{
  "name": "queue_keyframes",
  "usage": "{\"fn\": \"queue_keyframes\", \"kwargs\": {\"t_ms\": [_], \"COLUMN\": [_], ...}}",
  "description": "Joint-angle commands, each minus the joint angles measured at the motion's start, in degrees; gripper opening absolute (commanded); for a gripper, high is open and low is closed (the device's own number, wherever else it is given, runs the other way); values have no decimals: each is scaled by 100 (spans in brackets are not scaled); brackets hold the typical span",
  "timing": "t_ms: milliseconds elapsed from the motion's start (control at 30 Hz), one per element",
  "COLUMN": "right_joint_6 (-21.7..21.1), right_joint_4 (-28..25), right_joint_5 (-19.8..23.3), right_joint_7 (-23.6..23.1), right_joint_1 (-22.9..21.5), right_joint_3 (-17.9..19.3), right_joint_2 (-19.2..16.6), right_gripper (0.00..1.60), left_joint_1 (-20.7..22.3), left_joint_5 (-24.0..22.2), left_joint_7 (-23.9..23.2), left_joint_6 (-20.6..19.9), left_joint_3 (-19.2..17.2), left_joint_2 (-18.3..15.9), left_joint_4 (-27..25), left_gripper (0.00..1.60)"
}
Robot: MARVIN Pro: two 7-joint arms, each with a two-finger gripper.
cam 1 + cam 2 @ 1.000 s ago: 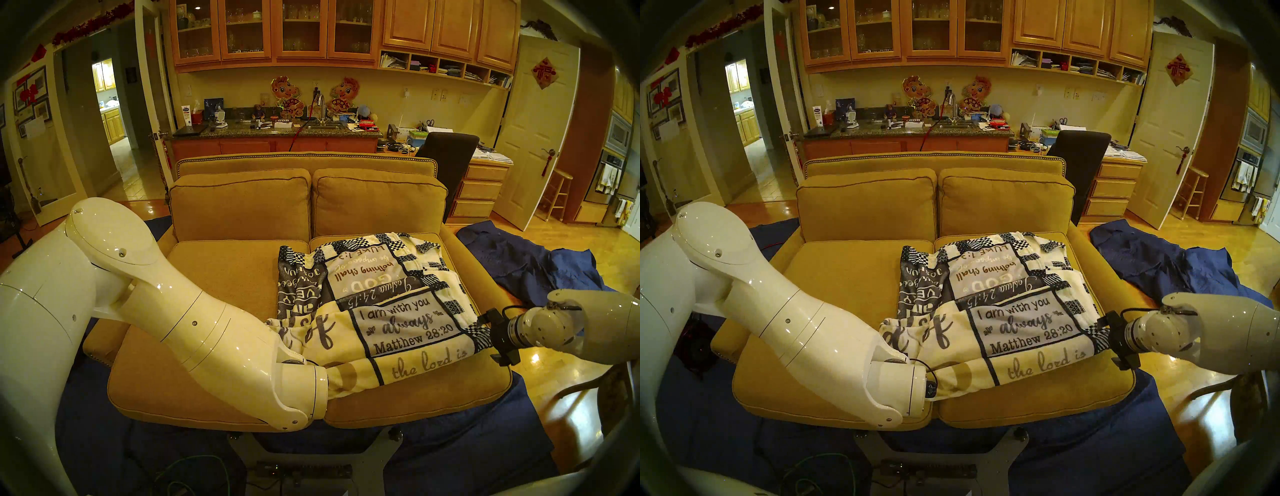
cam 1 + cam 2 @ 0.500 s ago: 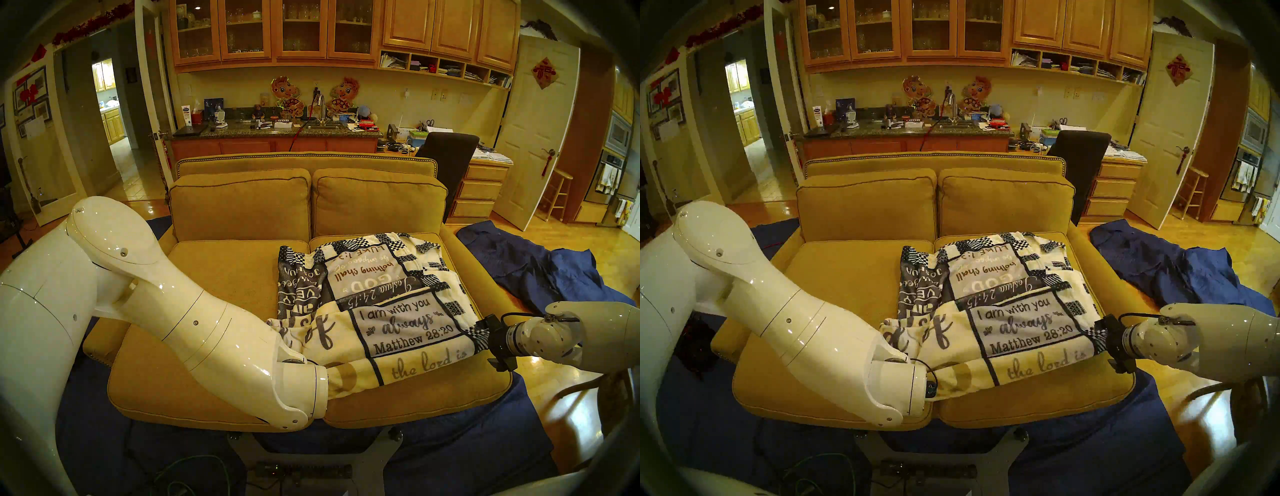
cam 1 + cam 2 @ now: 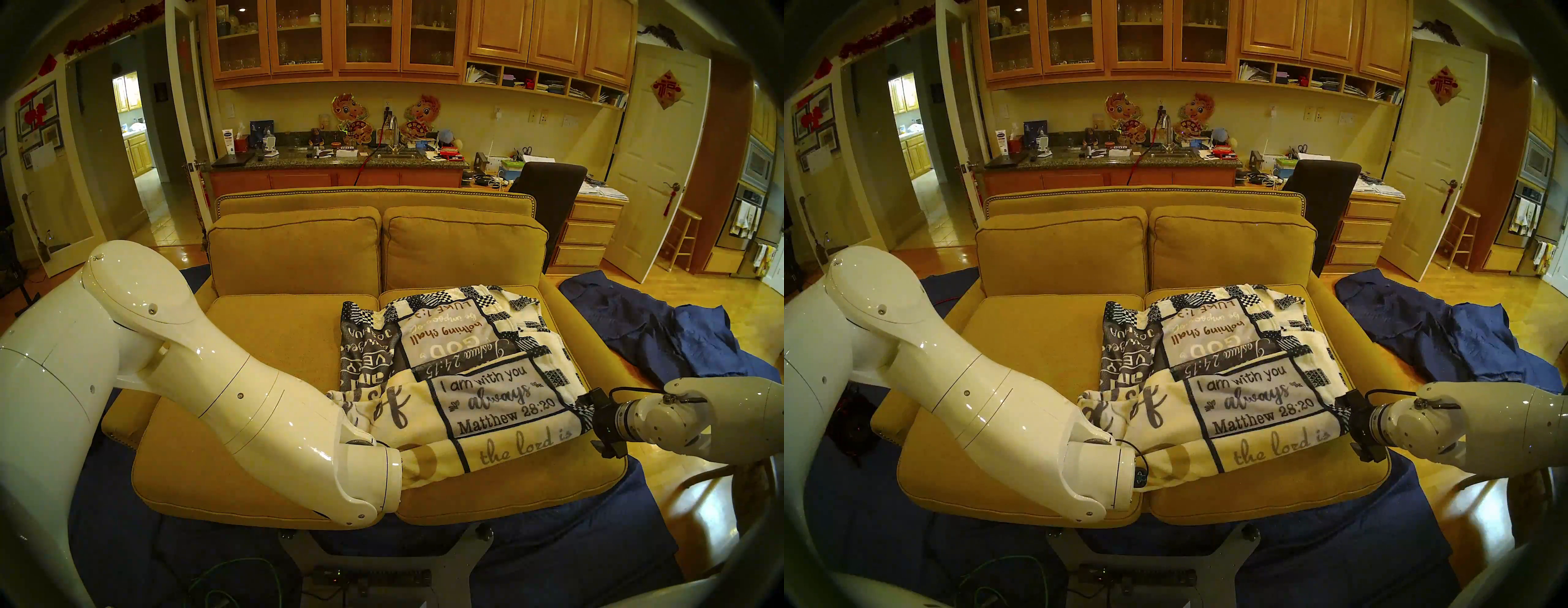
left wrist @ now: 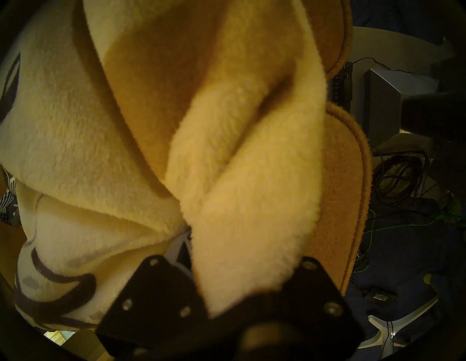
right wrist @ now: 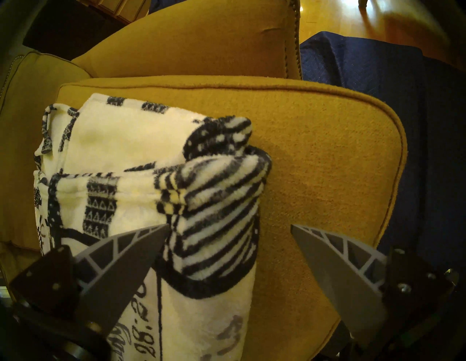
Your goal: Fold the blanket in half twice
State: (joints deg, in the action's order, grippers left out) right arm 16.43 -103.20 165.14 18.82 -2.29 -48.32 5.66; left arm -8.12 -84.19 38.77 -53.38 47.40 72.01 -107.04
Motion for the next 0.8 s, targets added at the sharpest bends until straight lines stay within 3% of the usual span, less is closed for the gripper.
{"fn": "queue_keyframes", "kwargs": {"t_ms": [0,67,133,167,200,233,267,300,567,767], "right_joint_6": [100,146,169,186,187,194,201,197,2,-239], "right_joint_4": [-100,-121,-128,-129,-124,-121,-111,-104,130,509], "right_joint_5": [-14,-14,-14,-14,-14,-14,-14,-14,-14,-14], "right_joint_7": [-369,-494,-582,-621,-656,-690,-754,-777,-776,-638], "right_joint_1": [166,200,237,248,268,279,304,320,280,168], "right_joint_3": [24,42,67,73,89,95,107,118,161,99], "right_joint_2": [7,7,7,7,7,7,7,7,7,12], "right_gripper": [160,160,131,107,98,65,55,0,0,0], "left_joint_1": [0,15,35,40,33,31,26,22,48,100], "left_joint_5": [-19,-33,-39,-42,-41,-43,-52,-57,-154,-188], "left_joint_7": [34,47,61,67,81,87,107,118,289,415], "left_joint_6": [-133,-145,-144,-146,-137,-135,-127,-119,-88,137], "left_joint_3": [283,286,283,282,287,289,285,284,325,245], "left_joint_2": [-202,-223,-248,-255,-266,-271,-283,-293,-502,-774], "left_joint_4": [218,190,153,142,136,129,121,110,-130,-651], "left_gripper": [0,0,0,0,0,0,0,0,0,0]}}
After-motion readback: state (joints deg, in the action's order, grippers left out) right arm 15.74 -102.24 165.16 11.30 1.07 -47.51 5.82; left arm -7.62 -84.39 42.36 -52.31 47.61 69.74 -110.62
